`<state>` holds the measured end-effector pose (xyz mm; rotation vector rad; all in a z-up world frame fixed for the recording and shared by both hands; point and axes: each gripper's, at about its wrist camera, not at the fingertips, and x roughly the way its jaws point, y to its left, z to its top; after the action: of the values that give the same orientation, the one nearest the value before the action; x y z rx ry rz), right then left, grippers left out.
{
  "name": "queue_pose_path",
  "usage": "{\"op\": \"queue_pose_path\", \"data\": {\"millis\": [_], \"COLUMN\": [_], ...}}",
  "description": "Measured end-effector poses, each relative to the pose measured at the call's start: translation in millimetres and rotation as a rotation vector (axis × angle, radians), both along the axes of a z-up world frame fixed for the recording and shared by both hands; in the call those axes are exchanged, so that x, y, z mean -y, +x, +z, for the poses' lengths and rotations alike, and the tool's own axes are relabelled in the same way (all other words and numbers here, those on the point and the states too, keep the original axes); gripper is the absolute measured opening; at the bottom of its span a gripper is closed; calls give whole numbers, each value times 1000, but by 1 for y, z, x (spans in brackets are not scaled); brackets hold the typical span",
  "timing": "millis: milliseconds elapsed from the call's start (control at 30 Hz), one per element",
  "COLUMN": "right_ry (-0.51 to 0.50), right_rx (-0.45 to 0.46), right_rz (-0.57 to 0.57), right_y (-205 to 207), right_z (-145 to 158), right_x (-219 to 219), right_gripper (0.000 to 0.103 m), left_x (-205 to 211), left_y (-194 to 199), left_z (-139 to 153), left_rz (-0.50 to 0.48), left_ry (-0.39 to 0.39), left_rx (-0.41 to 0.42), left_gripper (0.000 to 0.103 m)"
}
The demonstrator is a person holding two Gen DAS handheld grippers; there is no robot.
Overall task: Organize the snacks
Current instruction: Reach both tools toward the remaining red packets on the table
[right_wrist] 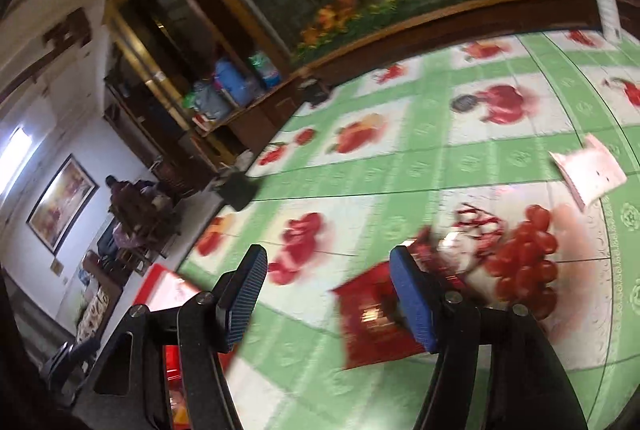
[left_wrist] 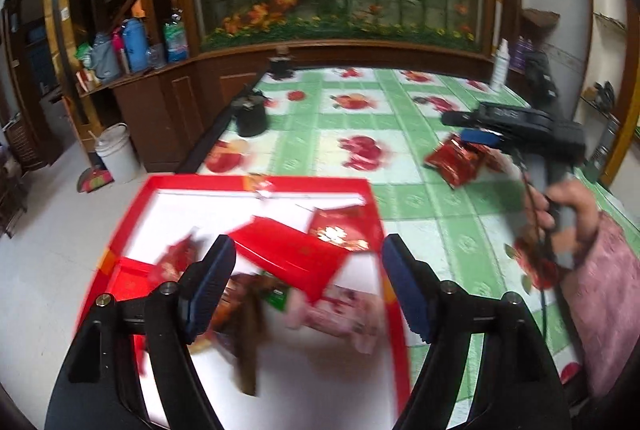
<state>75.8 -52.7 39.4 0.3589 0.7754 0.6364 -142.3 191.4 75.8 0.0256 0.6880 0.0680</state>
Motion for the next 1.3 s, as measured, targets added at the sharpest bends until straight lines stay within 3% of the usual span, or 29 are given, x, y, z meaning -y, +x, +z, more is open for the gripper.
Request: {"op": "queue_pose_path", "data": {"millis": [100,500,767,867,900,1033,1300], "right_ry": [-7,-215,-80,-87,-98,-122,-237], "right_rx": [-25,-51,-103,-125,-139,-180,-47], "right_rz": [-36,-45,-27,-83,-116,-198,-413], "right_y": [13,13,13,15,16,24,18], "right_z": [-12,-29,-10,-8,-11,-19,3], "right_x": [7,-1,40,62,71,97,123], "right_gripper": [64,60,64,70,77,77,81], "left_x": [8,25,41,57,64,92,138], "left_y": [0,-3,8,28,39,81,151], "left_z": [-5,-11,-5,1,3,1,-25], "left_rz": [-20,-45,-82,-109,-106,-97,7], "left_ry": [-24,-56,-61,-34,-25,-37,-37], "left_rx": [-24,-66,-82,-80,-86,-104,-91], "left_gripper": [75,75,75,75,75,75,75]}}
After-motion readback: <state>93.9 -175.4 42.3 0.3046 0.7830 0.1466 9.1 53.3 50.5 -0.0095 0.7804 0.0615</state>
